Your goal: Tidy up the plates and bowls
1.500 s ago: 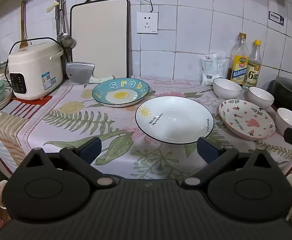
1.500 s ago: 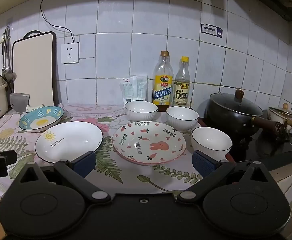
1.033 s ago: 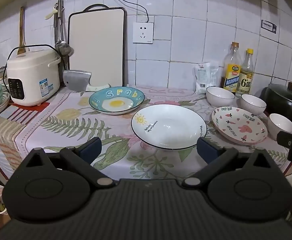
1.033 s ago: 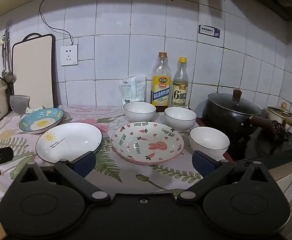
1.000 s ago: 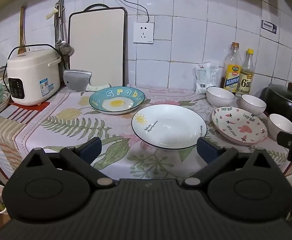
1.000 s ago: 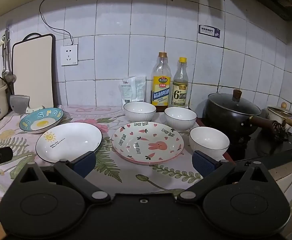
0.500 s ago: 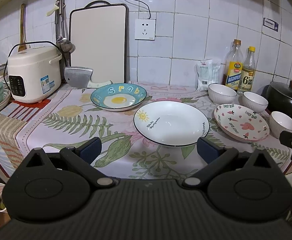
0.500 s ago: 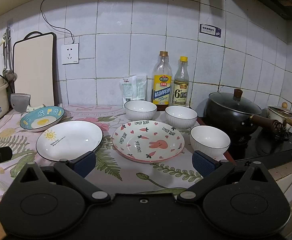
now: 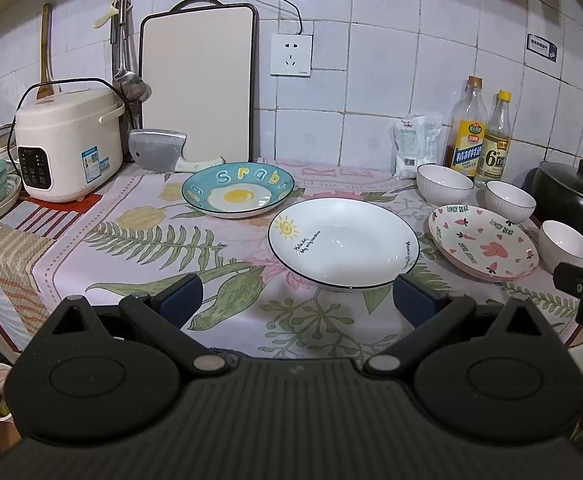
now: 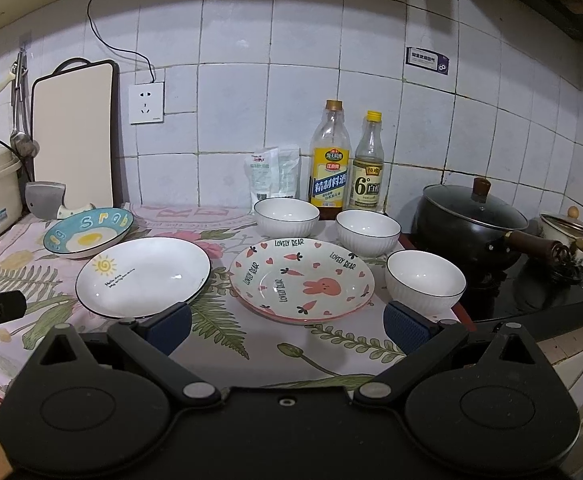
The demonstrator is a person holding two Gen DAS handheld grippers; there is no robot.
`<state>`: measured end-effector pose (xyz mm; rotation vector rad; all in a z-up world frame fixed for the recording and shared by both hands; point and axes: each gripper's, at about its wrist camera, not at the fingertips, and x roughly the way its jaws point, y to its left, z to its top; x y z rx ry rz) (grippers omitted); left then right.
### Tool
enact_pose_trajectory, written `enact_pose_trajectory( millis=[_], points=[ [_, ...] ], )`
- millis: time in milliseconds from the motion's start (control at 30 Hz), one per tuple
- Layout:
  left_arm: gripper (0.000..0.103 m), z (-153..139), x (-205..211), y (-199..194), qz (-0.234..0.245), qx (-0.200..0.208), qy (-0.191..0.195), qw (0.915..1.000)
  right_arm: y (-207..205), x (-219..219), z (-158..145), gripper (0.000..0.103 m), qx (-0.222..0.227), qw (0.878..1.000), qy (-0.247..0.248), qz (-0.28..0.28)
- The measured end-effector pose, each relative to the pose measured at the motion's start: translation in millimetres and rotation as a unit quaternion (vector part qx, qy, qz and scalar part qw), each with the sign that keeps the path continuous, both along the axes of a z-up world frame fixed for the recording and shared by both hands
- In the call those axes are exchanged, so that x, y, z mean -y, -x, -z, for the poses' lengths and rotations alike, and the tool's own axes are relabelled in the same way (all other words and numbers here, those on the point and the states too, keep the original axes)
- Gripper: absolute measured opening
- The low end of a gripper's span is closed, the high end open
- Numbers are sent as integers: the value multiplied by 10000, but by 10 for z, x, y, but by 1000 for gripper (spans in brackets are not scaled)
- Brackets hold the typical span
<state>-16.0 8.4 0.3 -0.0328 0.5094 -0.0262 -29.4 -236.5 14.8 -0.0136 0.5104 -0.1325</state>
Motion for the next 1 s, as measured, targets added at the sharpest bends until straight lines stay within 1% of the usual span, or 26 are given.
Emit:
enact_pose_trajectory(
  millis=[233,433,767,1000],
  points=[
    [103,21,-2,-14,34,-78,14,10000,24,-2,17,103,30,10000,-60,-30],
    [103,43,-20,-17,4,-65,33,10000,54,-55,12,103,163,9998,135,-65],
    [103,56,-5,-36,146,-67,-17,9999,46,-35,16,103,128,9997,167,-92],
    [103,63,-49,-44,74,10,-64,10000,34,-23,47,103,94,9997,202,-116]
  ],
)
